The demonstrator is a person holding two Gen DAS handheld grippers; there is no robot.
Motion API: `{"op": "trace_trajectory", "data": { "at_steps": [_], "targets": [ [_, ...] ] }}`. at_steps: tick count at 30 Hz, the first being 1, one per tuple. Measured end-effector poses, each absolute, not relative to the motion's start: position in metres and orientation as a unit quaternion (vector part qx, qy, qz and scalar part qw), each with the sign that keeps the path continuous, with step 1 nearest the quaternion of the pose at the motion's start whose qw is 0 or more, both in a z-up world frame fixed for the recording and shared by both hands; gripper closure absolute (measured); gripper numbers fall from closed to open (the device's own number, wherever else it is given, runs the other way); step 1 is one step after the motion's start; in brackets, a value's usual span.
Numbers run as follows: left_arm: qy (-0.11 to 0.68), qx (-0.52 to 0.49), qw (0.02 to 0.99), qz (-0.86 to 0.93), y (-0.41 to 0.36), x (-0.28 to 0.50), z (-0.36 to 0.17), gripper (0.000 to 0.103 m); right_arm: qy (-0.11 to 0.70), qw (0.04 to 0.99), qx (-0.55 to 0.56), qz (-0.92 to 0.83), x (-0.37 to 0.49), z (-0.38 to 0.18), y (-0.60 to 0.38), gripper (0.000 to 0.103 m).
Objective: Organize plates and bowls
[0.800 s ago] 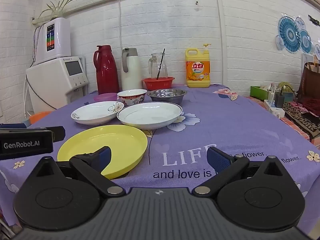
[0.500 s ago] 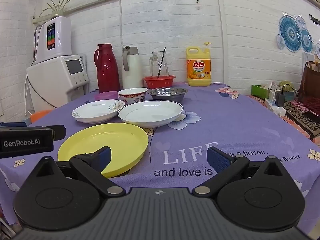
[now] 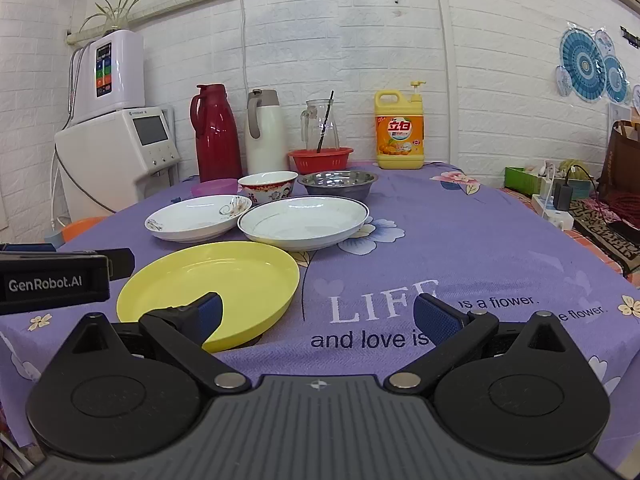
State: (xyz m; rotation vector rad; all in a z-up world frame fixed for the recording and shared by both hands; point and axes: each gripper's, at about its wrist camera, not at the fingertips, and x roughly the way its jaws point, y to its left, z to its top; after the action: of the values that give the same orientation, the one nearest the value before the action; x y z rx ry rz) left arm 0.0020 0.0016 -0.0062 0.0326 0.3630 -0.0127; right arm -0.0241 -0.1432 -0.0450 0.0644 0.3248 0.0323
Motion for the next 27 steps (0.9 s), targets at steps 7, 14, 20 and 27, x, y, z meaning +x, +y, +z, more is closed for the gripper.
{"op": "trace_trajectory", "data": {
  "at_steps": [7, 14, 20, 27],
  "targets": [
    [0.185, 0.018, 0.983, -0.008, 0.0012, 0.0028, -0.0068, 0.024, 0.163, 0.986, 0.032, 0.017, -0.0239, -0.0475, -0.141, 0.0],
    [0.186, 0.018, 0.982, -0.008, 0.0013, 0.0031, -0.0068, 0.024, 0.165, 0.986, 0.031, 0.019, -0.0241, -0.0503, -0.1391, 0.0],
    [0.188, 0.02, 0.982, -0.009, 0.0001, 0.003, -0.0079, 0.024, 0.168, 0.985, 0.031, 0.019, -0.0256, -0.0517, -0.1377, 0.0],
    [0.189, 0.019, 0.982, -0.009, 0.0, 0.0035, -0.0068, 0.024, 0.171, 0.985, 0.031, 0.022, -0.0229, -0.052, -0.1388, 0.0]
  ]
}}
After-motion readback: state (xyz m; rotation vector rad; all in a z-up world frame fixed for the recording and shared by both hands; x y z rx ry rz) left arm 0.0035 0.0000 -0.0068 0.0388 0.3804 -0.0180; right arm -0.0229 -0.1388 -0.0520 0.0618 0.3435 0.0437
